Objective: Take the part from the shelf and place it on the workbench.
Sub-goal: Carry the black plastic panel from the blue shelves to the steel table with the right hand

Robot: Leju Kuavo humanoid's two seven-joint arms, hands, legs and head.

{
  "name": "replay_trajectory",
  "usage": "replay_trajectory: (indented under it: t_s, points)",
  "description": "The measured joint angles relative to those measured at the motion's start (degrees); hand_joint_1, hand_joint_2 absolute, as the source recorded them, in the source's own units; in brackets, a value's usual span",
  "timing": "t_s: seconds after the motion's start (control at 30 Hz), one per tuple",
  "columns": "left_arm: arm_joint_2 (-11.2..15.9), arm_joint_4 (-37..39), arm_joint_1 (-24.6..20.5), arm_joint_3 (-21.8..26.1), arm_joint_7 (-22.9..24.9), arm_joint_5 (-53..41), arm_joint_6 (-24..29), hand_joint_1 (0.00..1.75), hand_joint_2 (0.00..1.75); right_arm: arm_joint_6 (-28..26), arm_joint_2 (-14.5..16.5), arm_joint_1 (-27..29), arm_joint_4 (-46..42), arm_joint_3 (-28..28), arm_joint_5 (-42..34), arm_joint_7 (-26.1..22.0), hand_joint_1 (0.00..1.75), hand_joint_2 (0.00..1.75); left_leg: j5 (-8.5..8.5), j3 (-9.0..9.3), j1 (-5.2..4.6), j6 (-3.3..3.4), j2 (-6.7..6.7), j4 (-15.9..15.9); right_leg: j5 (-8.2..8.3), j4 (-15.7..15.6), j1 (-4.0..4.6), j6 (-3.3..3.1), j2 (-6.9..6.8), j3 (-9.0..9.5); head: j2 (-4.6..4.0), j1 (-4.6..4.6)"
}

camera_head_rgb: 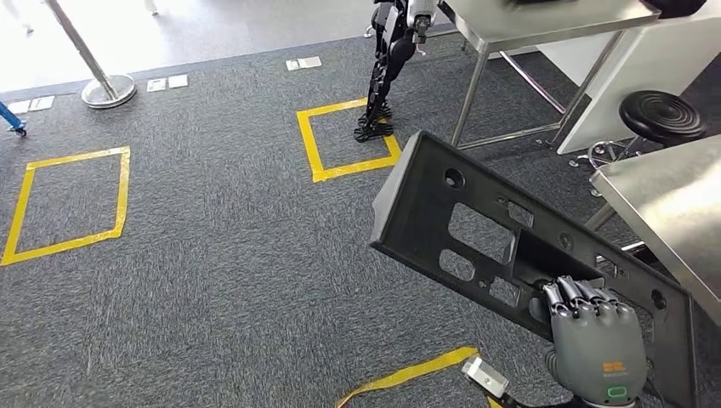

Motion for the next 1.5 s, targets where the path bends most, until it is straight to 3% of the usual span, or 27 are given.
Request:
replay_trajectory:
  t_s: [0.07, 0.13, 0.17, 0.23, 0.27, 0.33, 0.4, 0.47, 0.5, 0.57, 0.6, 0.63, 0.67, 0.7, 0.77, 0.83, 0.9, 0.97, 1.07, 1.13, 1.17, 1.23, 1.3, 1.37, 1.43, 1.5]
  points:
    - [0.08, 0.01, 0.13, -0.02, -0.04, 0.0, -0.01, 0.0, 0.0, -0.09, -0.08, 0.16, -0.07, -0.07, -0.04, 0.02, 1.75, 1.75, -0.03, 0.01, -0.03, 0.15, 1.25, -0.06, -2.9, 7.23, -0.25, 0.15, -1.79, -3.85, 0.0, 0.05]
    - [0.11, 0.01, 0.1, -0.05, -0.27, 0.01, -0.02, 0.0, 0.0, -0.27, -0.09, 0.31, -0.07, -0.08, -0.2, 0.04, 1.75, 1.75, -0.13, -0.07, 0.03, 0.12, 2.44, -0.06, -3.82, 11.22, -0.84, 1.07, -2.15, -6.33, 0.0, 0.05]
    - [0.1, 0.0, 0.08, -0.06, -0.4, 0.02, -0.07, 0.0, 0.0, -0.34, -0.09, 0.35, -0.07, -0.08, -0.32, 0.04, 1.75, 1.75, -0.22, -0.04, 0.11, 0.01, 2.99, -0.05, -2.96, 9.99, -1.18, 1.85, -2.38, -5.94, 0.0, 0.06]
    - [0.09, -0.01, 0.05, -0.11, -0.57, 0.04, -0.2, 0.0, 0.0, -0.44, -0.1, 0.33, -0.07, -0.09, -0.57, 0.04, 1.75, 1.75, -0.52, 0.21, 0.26, -0.48, 3.95, 0.0, 0.21, 2.08, -1.83, 3.5, -4.11, -2.09, 0.0, 0.09]
    - [0.11, -0.01, 0.06, -0.13, -0.6, 0.05, -0.26, 0.0, 0.0, -0.51, -0.11, 0.26, -0.08, -0.09, -0.69, 0.04, 1.75, 1.75, -0.83, 0.35, 0.21, -0.91, 4.39, 0.11, 1.6, -1.78, -1.86, 3.82, -5.16, -0.01, 0.0, 0.13]
    - [0.2, 0.0, 0.06, -0.14, -0.49, 0.26, -0.4, 0.0, 0.0, -0.91, -0.11, 0.22, -0.11, -0.19, -1.1, 0.04, 1.75, 1.75, -1.32, 0.73, -0.02, -1.76, 5.25, 0.22, 2.96, -5.53, -1.54, 3.12, -6.21, 2.04, 0.0, 0.0]
    - [0.14, -0.02, -0.01, -0.14, -0.34, 0.51, -0.53, 0.0, 0.0, -1.36, -0.12, 0.47, -0.2, -0.56, -1.6, 0.04, 1.75, 1.75, -1.52, 1.19, 0.1, -2.47, 6.17, 0.05, 3.27, -5.59, -1.11, 1.75, -5.09, 1.96, 0.0, -0.16]
    - [-0.02, -0.05, -0.06, -0.15, -0.32, 0.56, -0.47, 0.0, 0.0, -1.63, -0.13, 0.92, -0.41, -1.08, -1.89, 0.01, 1.75, 1.75, -2.71, 1.04, 0.57, -3.03, 5.4, 1.3, 3.43, -5.75, -1.29, 0.75, -4.05, 2.04, 0.0, -0.25]
    - [-0.11, -0.07, -0.06, -0.16, -0.32, 0.52, -0.38, 0.0, 0.0, -1.78, -0.13, 1.05, -0.54, -1.28, -2.02, -0.05, 1.75, 1.75, -4.34, 0.11, 0.74, -3.18, 4.23, 3.67, 3.49, -5.84, -1.41, 0.25, -3.56, 2.17, 0.0, -0.32]
    - [-0.21, -0.06, -0.04, -0.18, -0.27, 0.45, -0.22, 0.0, 0.0, -2.04, -0.08, 1.18, -0.67, -1.48, -2.22, -0.17, 1.75, 1.75, -8.52, -3.32, 0.86, -3.17, 1.81, 11.42, 3.48, -5.83, -1.25, -0.33, -2.57, 2.19, 0.0, -0.49]
    - [-0.24, -0.05, -0.01, -0.19, -0.23, 0.42, -0.18, 0.0, 0.0, -2.12, -0.04, 1.24, -0.67, -1.54, -2.3, -0.22, 1.75, 1.75, -9.9, -5.06, 0.86, -3.11, 1.29, 15.0, 3.46, -5.82, -1.06, -0.44, -1.96, 2.2, 0.0, -0.5]
    - [-0.26, -0.05, 0.02, -0.19, -0.19, 0.4, -0.16, 0.0, 0.0, -2.16, -0.02, 1.31, -0.67, -1.57, -2.31, -0.26, 1.75, 1.75, -10.1, -6.05, 0.87, -3.02, 1.09, 16.84, 3.46, -5.79, -0.9, -0.45, -1.29, 2.25, 0.0, -0.51]
    - [-0.28, -0.05, 0.06, -0.2, -0.13, 0.4, -0.16, 0.0, 0.0, -2.19, 0.01, 1.35, -0.67, -1.6, -2.34, -0.31, 1.75, 1.75, -9.08, -6.0, 0.88, -2.89, 0.98, 16.43, 3.45, -5.76, -0.8, -0.44, -0.58, 2.34, 0.0, -0.5]
    - [-0.31, -0.05, 0.08, -0.2, -0.07, 0.39, -0.16, 0.0, 0.0, -2.19, 0.03, 1.36, -0.67, -1.61, -2.39, -0.38, 1.75, 1.75, -7.11, -4.91, 0.91, -2.75, 0.75, 13.82, 3.44, -5.73, -0.76, -0.42, 0.13, 2.48, 0.0, -0.5]
    - [-0.34, -0.02, 0.14, -0.2, 0.09, 0.43, -0.16, 0.0, 0.0, -2.19, 0.05, 1.31, -0.67, -1.62, -2.67, -0.55, 1.75, 1.75, -3.08, -1.55, 1.14, -2.62, -1.24, 6.11, 3.39, -5.56, -0.62, -0.29, 1.36, 2.56, 0.0, -0.51]
    - [-0.37, 0.05, 0.09, -0.19, 0.18, 0.52, -0.13, 0.0, 0.0, -2.23, 0.06, 1.18, -0.66, -1.7, -3.02, -0.72, 1.75, 1.75, -1.66, 0.09, 1.12, -2.48, -2.98, 1.86, 3.51, -5.51, -0.59, 0.13, 2.42, 2.15, 0.0, -0.45]
    - [-0.39, 0.07, -0.05, -0.19, 0.21, 0.56, -0.07, 0.0, 0.0, -2.33, 0.07, 1.09, -0.67, -1.88, -3.35, -0.97, 1.75, 1.75, -1.57, 0.09, 0.7, -1.96, -2.43, 1.36, 3.88, -5.77, -0.85, 0.83, 3.52, 1.68, 0.0, -0.42]
    - [-0.45, 0.06, -0.08, -0.22, 0.26, 0.51, 0.02, 0.0, 0.0, -2.57, 0.07, 0.97, -0.66, -2.22, -3.88, -1.37, 1.75, 1.75, -1.12, 0.19, 0.59, -1.08, -1.17, 0.9, 3.39, -4.24, -0.89, 1.14, 2.46, 0.55, 0.0, -0.33]
    - [-0.42, 0.06, 0.01, -0.26, 0.46, 0.43, 0.17, 0.0, 0.0, -3.16, 0.07, 0.08, -0.64, -2.65, -4.91, -2.12, 1.75, 1.75, -0.75, 0.09, 0.43, -0.18, 0.77, 0.52, -0.86, 5.14, -0.41, 0.52, -1.47, -3.92, 0.0, -0.07]
    - [-0.42, 0.06, 0.02, -0.27, 0.53, 0.42, 0.19, 0.0, 0.0, -3.44, 0.15, -0.48, -0.63, -2.71, -5.45, -2.73, 1.75, 1.75, -0.73, -0.11, 0.25, -0.1, 2.08, 0.54, -2.91, 10.63, -0.41, 0.6, -2.06, -6.48, 0.0, -0.07]
    - [-0.42, 0.06, 0.01, -0.28, 0.53, 0.42, 0.19, 0.0, 0.0, -3.52, 0.2, -0.67, -0.62, -2.72, -5.67, -3.02, 1.75, 1.75, -0.73, -0.15, 0.22, -0.09, 2.68, 0.54, -2.78, 10.69, -0.45, 0.93, -2.21, -6.38, 0.0, -0.05]
    - [-0.5, 0.06, -0.01, -0.3, 0.52, 0.42, 0.17, 0.0, 0.0, -3.61, 0.31, -1.16, -0.62, -2.72, -6.0, -3.51, 1.75, 1.75, -0.76, -0.08, 0.23, -0.14, 3.83, 0.55, -0.4, 4.18, -0.53, 1.89, -3.21, -2.65, 0.0, -0.04]
    - [-0.59, 0.05, -0.04, -0.32, 0.49, 0.42, 0.17, 0.0, 0.0, -3.69, 0.4, -1.77, -0.62, -2.71, -6.25, -3.92, 1.75, 1.75, -0.97, 0.09, -0.06, -0.5, 4.76, 0.58, 1.88, -3.45, -0.3, 1.98, -5.17, 1.63, 0.0, -0.06]
    - [-0.61, 0.02, -0.08, -0.32, 0.45, 0.42, 0.16, 0.0, 0.0, -3.85, 0.5, -2.17, -0.61, -2.7, -6.38, -4.14, 1.75, 1.75, -1.2, 0.4, -0.37, -1.1, 5.54, 0.52, 2.6, -5.81, 0.09, 1.16, -5.69, 2.66, 0.0, -0.13]
    - [-0.63, -0.03, -0.16, -0.33, 0.42, 0.42, 0.15, 0.0, 0.0, -3.98, 0.61, -2.29, -0.6, -2.7, -6.43, -4.22, 1.75, 1.75, -1.43, 0.8, -0.25, -1.74, 6.11, 0.48, 2.92, -6.06, -0.06, 0.28, -4.58, 2.63, 0.0, -0.19]
    - [-0.66, -0.07, -0.15, -0.34, 0.38, 0.42, 0.13, 0.0, 0.0, -4.01, 0.69, -2.43, -0.6, -2.7, -6.44, -4.28, 1.75, 1.75, -3.21, 0.22, 0.01, -2.3, 4.59, 2.7, 3.25, -6.35, -0.56, -0.48, -3.63, 3.09, 0.0, -0.32]
